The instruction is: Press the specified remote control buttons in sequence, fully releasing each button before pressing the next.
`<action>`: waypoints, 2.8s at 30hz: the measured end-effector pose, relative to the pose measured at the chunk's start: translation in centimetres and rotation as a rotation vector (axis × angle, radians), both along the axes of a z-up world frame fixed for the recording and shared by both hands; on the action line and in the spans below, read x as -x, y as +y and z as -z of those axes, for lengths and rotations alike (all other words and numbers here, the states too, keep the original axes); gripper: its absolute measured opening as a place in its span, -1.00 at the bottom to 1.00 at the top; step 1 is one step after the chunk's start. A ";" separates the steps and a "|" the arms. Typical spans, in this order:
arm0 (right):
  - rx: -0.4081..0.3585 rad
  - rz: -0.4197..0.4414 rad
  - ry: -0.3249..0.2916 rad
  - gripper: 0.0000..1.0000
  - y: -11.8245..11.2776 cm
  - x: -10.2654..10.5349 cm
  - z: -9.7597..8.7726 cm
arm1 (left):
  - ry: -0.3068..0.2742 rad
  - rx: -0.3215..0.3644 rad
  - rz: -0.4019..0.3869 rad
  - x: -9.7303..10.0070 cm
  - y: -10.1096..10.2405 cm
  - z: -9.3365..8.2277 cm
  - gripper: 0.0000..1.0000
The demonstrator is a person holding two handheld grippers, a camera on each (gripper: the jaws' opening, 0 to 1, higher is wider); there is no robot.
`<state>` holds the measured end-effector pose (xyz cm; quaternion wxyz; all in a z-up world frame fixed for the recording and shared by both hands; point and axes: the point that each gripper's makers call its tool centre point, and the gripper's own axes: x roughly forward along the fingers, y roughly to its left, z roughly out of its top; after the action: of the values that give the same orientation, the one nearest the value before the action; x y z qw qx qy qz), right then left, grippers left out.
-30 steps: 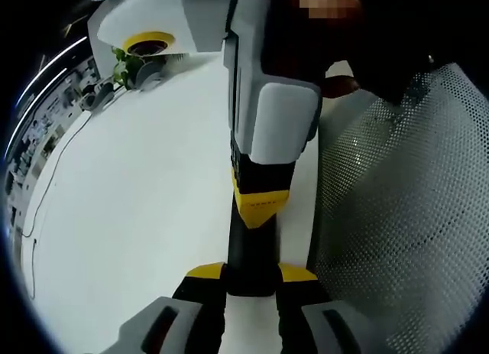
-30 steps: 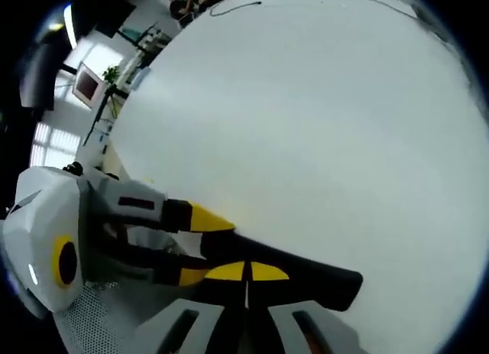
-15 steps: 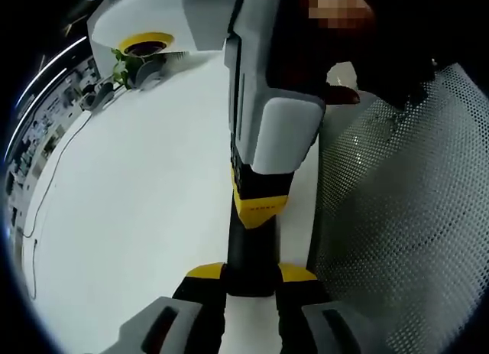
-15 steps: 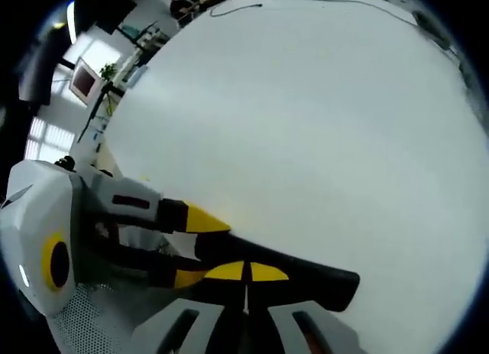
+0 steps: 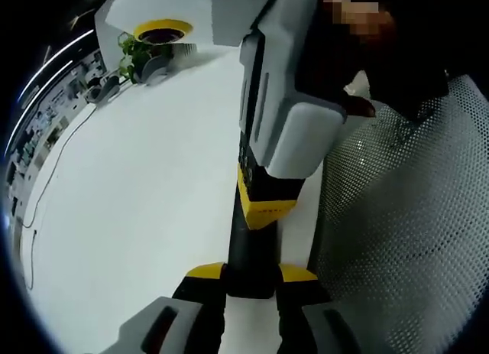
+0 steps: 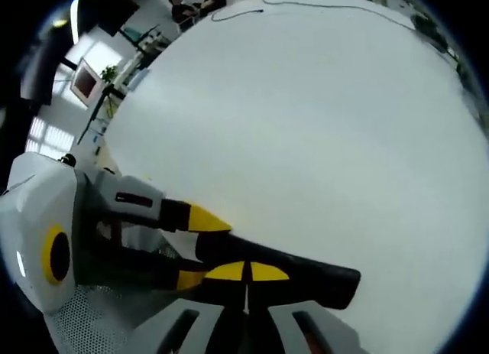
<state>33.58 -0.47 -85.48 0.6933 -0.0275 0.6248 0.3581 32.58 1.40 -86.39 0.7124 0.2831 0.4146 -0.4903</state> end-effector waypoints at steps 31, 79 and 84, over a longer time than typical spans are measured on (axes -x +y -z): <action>-0.160 0.448 -0.774 -0.90 -7.4 -6.9 -15.5 | 0.001 -0.031 0.009 -0.1 -0.1 0.1 -0.51; 0.065 0.732 -0.999 0.48 -19.2 -1.7 -16.5 | -0.001 -0.266 0.155 -6.1 3.9 0.1 -0.53; 0.075 0.727 -0.984 0.44 -19.3 -1.7 -16.2 | -0.010 -0.258 0.139 -8.4 4.5 -0.4 -0.53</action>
<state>35.23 -19.72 -69.29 0.9768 0.0008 0.2130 0.0219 40.94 5.91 -86.03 0.6366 0.4028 0.4498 -0.4797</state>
